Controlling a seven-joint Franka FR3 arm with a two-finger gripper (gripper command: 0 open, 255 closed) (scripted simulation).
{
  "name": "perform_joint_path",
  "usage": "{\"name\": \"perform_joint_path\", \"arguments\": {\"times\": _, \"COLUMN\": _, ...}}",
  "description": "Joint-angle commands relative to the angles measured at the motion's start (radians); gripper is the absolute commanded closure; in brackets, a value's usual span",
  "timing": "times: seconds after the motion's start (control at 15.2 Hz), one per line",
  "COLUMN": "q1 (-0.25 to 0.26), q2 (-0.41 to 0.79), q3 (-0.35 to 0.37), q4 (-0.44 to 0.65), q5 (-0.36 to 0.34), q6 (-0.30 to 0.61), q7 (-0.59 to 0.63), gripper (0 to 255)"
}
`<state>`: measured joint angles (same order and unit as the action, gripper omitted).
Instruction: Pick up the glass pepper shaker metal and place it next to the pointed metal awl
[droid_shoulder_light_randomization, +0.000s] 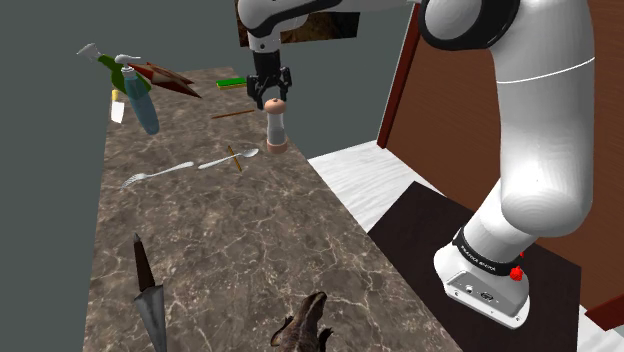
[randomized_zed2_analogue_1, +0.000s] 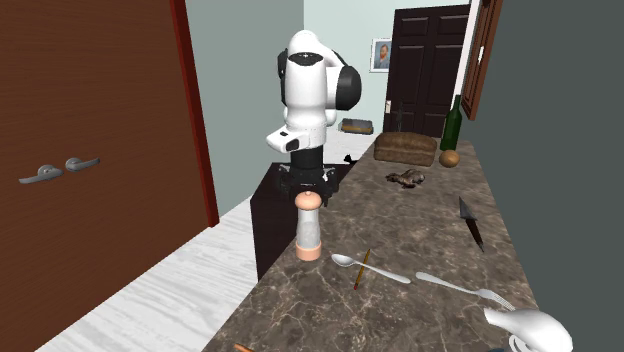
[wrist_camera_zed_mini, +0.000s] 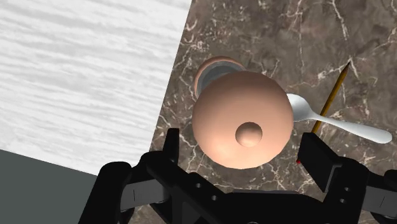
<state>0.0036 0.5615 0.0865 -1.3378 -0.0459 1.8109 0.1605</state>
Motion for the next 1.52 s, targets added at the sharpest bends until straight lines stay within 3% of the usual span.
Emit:
{"name": "perform_joint_path", "arguments": {"times": 0.0, "q1": 0.0, "q2": -0.002, "q3": 0.0, "q4": -0.009, "q5": 0.0, "q6": 0.008, "q7": 0.0, "gripper": 0}}
{"name": "perform_joint_path", "arguments": {"times": 0.33, "q1": 0.0, "q2": -0.002, "q3": 0.0, "q4": -0.009, "q5": 0.0, "q6": 0.008, "q7": 0.0, "gripper": 0}}
{"name": "perform_joint_path", "arguments": {"times": 0.4, "q1": 0.0, "q2": -0.002, "q3": 0.0, "q4": -0.009, "q5": 0.0, "q6": 0.008, "q7": 0.0, "gripper": 255}}
{"name": "perform_joint_path", "arguments": {"times": 0.99, "q1": 0.0, "q2": -0.002, "q3": 0.0, "q4": -0.009, "q5": 0.0, "q6": 0.008, "q7": 0.0, "gripper": 255}}
{"name": "perform_joint_path", "arguments": {"times": 1.45, "q1": 0.001, "q2": -0.014, "q3": 0.001, "q4": 0.066, "q5": 0.001, "q6": -0.079, "q7": -0.001, "gripper": 255}}
